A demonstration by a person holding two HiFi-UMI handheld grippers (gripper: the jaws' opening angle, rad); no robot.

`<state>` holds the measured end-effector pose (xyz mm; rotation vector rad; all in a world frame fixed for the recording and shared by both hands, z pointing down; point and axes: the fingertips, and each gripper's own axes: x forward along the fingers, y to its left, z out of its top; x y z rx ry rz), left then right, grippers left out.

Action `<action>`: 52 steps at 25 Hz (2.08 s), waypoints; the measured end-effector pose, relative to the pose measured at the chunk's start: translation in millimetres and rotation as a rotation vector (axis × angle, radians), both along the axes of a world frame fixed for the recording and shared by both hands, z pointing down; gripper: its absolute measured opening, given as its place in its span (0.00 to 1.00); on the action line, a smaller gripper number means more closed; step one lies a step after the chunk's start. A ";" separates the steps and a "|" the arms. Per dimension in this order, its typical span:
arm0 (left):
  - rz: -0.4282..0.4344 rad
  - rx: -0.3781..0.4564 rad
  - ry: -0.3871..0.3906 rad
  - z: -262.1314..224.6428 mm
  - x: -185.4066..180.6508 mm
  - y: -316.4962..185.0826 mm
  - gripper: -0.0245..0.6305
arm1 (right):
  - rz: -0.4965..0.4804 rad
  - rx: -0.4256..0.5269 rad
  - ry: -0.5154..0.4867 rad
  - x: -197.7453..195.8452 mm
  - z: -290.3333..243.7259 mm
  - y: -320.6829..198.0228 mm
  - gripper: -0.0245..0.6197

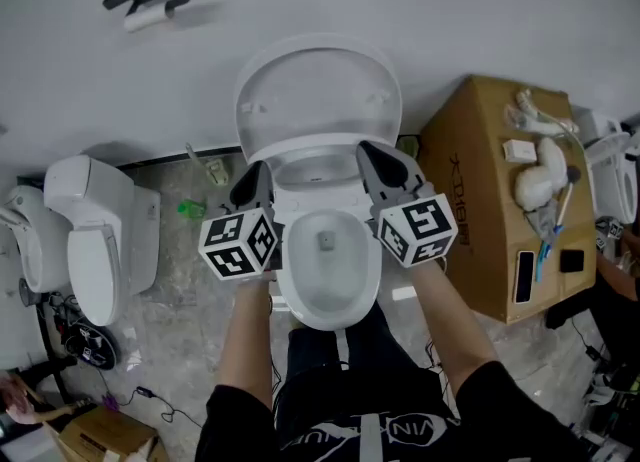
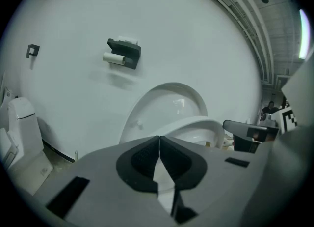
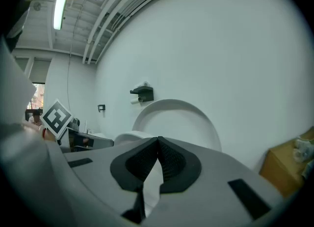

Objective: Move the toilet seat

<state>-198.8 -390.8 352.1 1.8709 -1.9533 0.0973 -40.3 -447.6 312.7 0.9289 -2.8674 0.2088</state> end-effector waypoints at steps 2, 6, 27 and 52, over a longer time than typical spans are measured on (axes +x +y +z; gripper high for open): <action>-0.010 -0.002 -0.005 -0.4 -2.7 -6.5 0.05 | -0.009 0.000 0.001 -3.0 -0.4 -7.0 0.05; -0.030 -0.009 -0.014 -1.0 -8.0 -19.1 0.05 | -0.016 -0.005 0.001 -8.7 -0.9 -20.6 0.05; -0.048 -0.026 -0.010 1.5 -25.9 -60.8 0.05 | 0.032 -0.095 -0.014 -20.3 16.2 -64.5 0.05; 0.019 0.064 -0.038 -24.4 -11.2 -34.4 0.04 | -0.041 -0.045 -0.022 -4.9 -4.8 -33.1 0.05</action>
